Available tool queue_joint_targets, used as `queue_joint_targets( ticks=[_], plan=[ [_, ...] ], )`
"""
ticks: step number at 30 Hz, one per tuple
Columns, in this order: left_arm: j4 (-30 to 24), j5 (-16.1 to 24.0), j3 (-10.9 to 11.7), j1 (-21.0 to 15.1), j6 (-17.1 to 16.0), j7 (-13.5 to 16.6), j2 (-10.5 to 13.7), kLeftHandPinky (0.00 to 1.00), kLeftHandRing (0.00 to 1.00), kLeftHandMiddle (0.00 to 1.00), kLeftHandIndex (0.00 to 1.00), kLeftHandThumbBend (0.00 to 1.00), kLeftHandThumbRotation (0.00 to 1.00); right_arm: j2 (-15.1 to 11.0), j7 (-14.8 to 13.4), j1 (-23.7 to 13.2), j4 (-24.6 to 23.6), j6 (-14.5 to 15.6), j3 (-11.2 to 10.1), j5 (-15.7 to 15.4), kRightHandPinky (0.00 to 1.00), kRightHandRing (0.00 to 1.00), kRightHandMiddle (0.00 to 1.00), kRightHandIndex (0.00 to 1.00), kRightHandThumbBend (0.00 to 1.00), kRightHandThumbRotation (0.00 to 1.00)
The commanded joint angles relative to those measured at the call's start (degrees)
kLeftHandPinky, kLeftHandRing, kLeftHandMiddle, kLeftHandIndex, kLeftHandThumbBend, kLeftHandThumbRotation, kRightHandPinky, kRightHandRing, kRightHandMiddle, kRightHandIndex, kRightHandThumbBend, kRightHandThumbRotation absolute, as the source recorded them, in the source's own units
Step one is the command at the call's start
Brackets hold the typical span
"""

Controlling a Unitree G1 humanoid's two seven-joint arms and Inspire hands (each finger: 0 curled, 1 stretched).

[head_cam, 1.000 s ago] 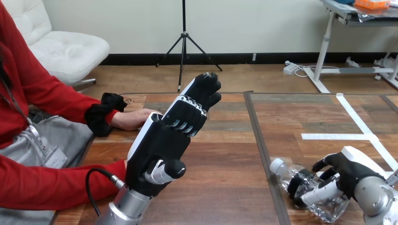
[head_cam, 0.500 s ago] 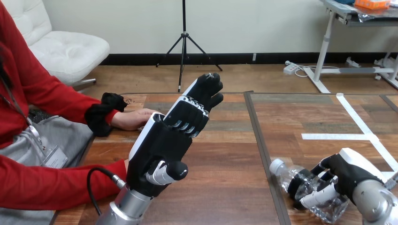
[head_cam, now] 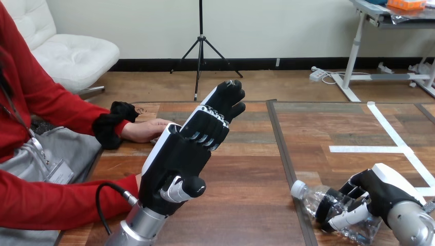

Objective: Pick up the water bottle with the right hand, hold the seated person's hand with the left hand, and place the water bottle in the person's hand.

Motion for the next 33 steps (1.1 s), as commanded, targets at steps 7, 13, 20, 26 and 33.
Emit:
queue_joint_targets(
  ticks=[7, 13, 20, 26, 33],
  plan=[
    [-1.5, -1.5, -1.2, 0.0, 0.1, 0.0, -9.4, 0.97, 0.99, 0.99, 0.95, 0.97, 0.66, 2.8, -4.6, 0.0, 2.2, -4.0, -4.4, 3.4, 0.48, 0.54, 0.57, 0.49, 0.85, 0.00],
    [-1.4, -1.4, -1.1, 0.0, -0.2, 0.0, -9.1, 0.97, 0.98, 0.99, 0.95, 0.97, 0.66, 3.9, -6.9, 0.2, 2.6, -5.2, -5.5, 4.3, 0.47, 0.51, 0.54, 0.49, 0.84, 0.00],
    [-1.1, -1.7, -0.8, -0.3, -0.3, -0.4, -8.7, 0.97, 0.98, 0.99, 0.96, 0.96, 0.67, 5.4, -10.1, 0.9, 2.4, -8.0, -7.3, 5.9, 0.47, 0.51, 0.53, 0.49, 0.82, 0.00],
    [-0.7, -2.0, -0.4, -0.6, -0.4, -0.9, -8.2, 0.97, 0.98, 0.98, 0.95, 0.96, 0.67, 7.5, -13.4, 1.7, 1.2, -10.1, -9.2, 7.5, 0.47, 0.51, 0.53, 0.50, 0.80, 0.00],
    [-0.1, -2.8, 0.2, -1.0, 0.4, -1.7, -7.3, 0.96, 0.98, 0.98, 0.95, 0.97, 0.67, 10.2, -16.6, 2.2, 0.6, -13.4, -11.4, 9.9, 0.47, 0.51, 0.53, 0.51, 0.79, 0.00]
  ],
)
